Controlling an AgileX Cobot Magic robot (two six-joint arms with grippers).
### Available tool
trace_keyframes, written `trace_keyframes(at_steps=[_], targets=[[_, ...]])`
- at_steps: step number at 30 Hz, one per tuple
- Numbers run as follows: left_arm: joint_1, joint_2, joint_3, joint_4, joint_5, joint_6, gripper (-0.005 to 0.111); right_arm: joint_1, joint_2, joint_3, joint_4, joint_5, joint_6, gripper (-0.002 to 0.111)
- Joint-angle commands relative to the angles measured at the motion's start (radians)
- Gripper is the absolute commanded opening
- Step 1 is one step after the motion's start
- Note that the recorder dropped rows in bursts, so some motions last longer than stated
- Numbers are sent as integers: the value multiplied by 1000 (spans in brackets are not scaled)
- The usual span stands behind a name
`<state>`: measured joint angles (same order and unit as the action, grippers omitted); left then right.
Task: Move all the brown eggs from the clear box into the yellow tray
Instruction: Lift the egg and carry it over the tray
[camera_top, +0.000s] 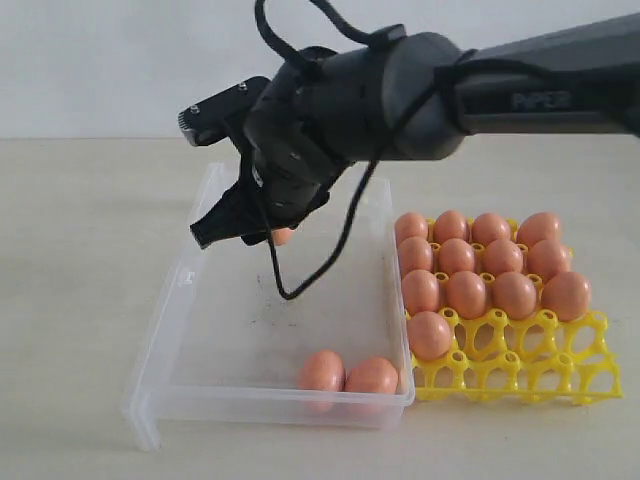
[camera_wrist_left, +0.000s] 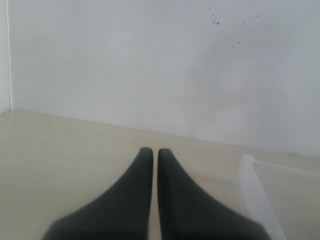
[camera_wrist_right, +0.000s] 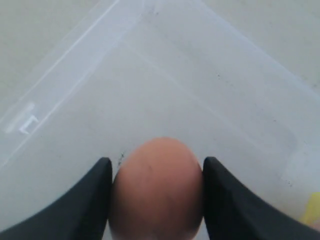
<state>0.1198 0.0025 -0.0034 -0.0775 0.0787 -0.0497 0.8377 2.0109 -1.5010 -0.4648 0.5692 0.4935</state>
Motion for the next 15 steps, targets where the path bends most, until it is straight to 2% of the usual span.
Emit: trace_keyframes(at_steps=[1, 2, 5, 10, 11, 12, 15], targets=[[-2, -2, 3, -9, -3, -9, 4, -1, -170, 278, -303, -251, 318, 0], [-2, -2, 3, -9, -3, -9, 4, -1, -222, 366, -430, -293, 458, 0], [-2, -2, 3, -9, -3, -9, 4, -1, -314, 510, -678, -326, 703, 0], [-2, -2, 3, -9, -3, -9, 4, -1, -465, 706, -1229, -206, 1323, 0], [-2, -2, 3, -9, -3, -9, 4, -1, -495, 753, -1280, -166, 1469, 0], [-2, -2, 3, -9, -3, -9, 4, -1, -518, 784, -1280, -107, 1519, 0], [-2, -2, 3, -9, -3, -9, 4, -1, -581, 884, -1280, 17, 1537, 0]])
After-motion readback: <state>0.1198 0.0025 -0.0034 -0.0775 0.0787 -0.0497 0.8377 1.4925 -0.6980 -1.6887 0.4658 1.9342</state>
